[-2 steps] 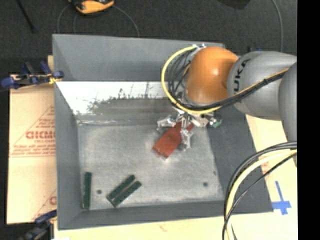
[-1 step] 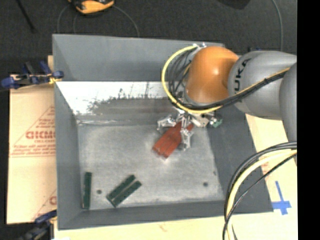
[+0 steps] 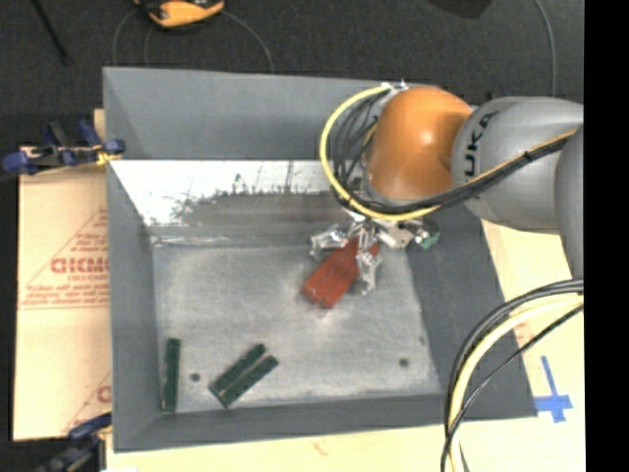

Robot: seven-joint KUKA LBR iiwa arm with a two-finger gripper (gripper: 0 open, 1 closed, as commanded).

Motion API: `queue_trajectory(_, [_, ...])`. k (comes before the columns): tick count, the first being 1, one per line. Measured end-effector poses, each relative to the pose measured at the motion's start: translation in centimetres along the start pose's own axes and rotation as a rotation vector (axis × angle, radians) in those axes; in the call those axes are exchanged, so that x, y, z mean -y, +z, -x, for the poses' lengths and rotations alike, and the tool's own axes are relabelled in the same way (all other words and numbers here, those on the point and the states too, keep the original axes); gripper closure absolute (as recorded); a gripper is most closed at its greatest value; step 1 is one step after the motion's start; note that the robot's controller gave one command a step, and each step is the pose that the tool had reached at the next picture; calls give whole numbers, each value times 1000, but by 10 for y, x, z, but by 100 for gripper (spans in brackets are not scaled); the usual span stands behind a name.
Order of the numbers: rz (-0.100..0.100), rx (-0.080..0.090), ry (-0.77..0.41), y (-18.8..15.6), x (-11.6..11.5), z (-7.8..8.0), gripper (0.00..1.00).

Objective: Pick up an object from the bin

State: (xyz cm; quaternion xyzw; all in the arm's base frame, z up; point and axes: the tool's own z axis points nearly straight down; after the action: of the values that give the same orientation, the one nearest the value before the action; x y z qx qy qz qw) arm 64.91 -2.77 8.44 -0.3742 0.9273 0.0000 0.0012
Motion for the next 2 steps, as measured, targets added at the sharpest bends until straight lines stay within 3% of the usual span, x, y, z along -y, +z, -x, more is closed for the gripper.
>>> queue_trajectory(2, [-1,1,0,-27,1,1,100])
